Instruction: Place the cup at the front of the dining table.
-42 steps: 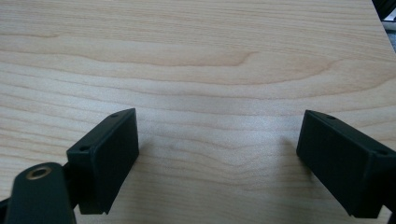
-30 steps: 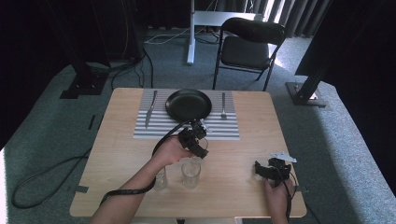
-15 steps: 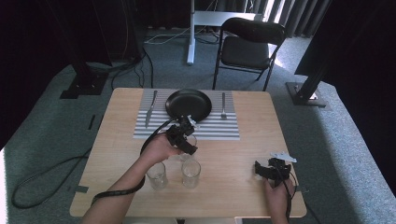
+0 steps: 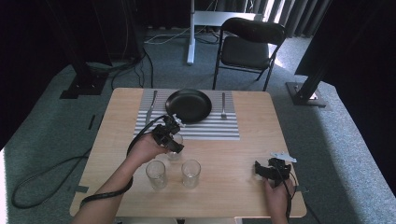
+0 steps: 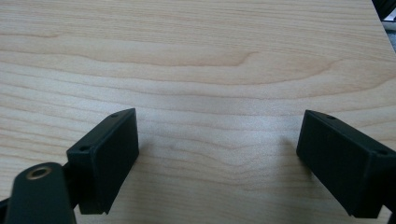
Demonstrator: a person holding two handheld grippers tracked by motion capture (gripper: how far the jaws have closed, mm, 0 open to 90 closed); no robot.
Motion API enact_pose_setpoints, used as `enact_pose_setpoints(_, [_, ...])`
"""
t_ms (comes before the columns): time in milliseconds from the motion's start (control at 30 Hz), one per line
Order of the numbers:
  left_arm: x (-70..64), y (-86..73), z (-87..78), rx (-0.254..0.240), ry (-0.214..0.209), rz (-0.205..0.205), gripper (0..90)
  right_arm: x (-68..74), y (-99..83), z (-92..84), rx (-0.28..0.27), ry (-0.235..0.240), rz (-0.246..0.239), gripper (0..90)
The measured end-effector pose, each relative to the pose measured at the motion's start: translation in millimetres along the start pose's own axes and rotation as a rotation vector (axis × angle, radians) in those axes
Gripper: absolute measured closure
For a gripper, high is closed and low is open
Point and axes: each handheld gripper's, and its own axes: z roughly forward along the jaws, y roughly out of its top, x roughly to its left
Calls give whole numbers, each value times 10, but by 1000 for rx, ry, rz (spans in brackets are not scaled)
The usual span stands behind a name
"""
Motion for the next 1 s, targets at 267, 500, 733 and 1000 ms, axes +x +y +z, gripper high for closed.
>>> enact_pose_setpoints(267, [163, -160, -109, 3, 27, -40, 287, 0, 0, 0, 0, 0, 0, 124])
enact_pose_setpoints(500, [358, -259, -137, 2, 44, -102, 287, 0, 0, 0, 0, 0, 1, 123])
enact_pose_setpoints(733, [477, -252, -119, -4, 48, -136, 287, 1, 0, 0, 0, 0, 1, 123])
enact_pose_setpoints(1000, [594, -162, -100, -3, 63, -161, 287, 0, 0, 0, 0, 0, 1, 124])
